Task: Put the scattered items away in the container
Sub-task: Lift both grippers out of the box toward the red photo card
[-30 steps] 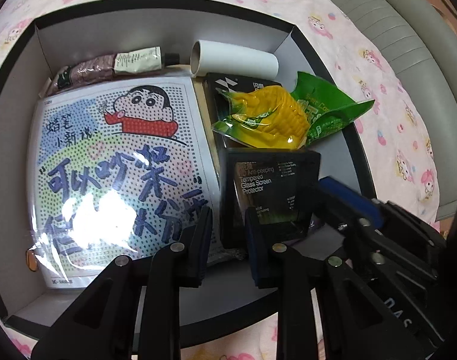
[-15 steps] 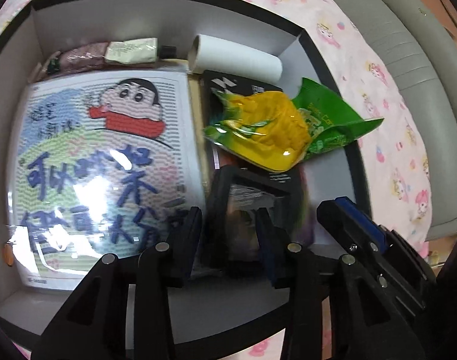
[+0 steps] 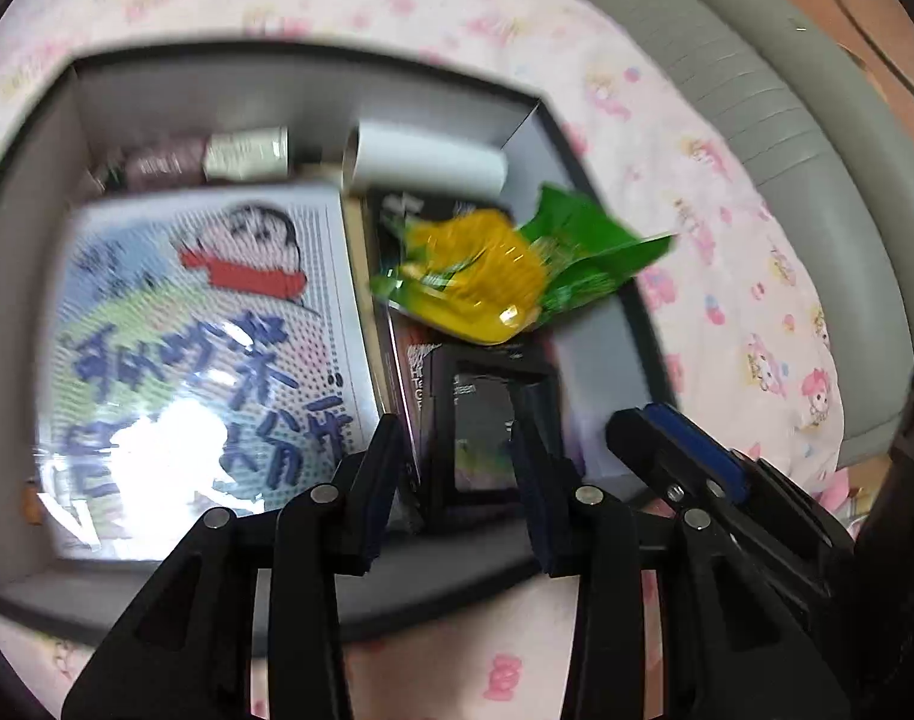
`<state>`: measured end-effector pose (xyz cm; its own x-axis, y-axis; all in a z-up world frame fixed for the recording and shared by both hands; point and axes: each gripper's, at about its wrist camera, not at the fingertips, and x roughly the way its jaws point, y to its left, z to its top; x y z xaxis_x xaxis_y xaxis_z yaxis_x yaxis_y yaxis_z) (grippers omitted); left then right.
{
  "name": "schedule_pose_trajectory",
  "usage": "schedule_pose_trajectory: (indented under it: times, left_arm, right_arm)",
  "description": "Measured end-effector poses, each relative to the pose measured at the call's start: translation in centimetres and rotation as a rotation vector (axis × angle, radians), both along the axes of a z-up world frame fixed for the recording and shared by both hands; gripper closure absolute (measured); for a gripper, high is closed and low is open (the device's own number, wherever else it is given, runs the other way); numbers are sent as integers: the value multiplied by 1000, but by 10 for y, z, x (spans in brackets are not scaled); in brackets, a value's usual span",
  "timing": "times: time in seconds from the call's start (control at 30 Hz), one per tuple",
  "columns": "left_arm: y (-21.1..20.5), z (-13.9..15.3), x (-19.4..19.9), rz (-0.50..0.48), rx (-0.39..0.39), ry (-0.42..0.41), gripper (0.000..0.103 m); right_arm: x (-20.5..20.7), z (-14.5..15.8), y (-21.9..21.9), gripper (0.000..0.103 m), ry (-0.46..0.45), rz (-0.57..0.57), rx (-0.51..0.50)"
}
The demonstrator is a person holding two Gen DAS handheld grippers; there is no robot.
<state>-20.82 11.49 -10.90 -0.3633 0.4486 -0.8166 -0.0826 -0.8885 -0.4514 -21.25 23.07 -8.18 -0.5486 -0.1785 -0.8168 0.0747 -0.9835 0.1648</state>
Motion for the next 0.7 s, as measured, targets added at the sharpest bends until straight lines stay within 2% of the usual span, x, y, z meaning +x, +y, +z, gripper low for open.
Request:
schedule_pose_trajectory:
  times: [0.27,0.33,0.4,0.57,0.67,0.7]
  left_arm:
    - [-17,51,47,-6,-69,163,65]
    - [-42,66,42,-11,-91,198,64]
    - [-53,66,40,-7,-103,214,63]
    - [-66,83,64,6,-141,268,62]
    - [-72,93,79,24,-185,306,59]
    - [-75,97,85,36,-201,319,54]
  right_arm:
    - [34,39,-4,83,84,-6,-71]
    - [45,49,-10,83,102,13,-79]
    - [53,57,-17,83,114,30,-81]
    - [78,71,-33,83,138,55,-98]
    - [93,79,-43,83,156,78,-110]
    - [98,82,-46,83,165,83,-112]
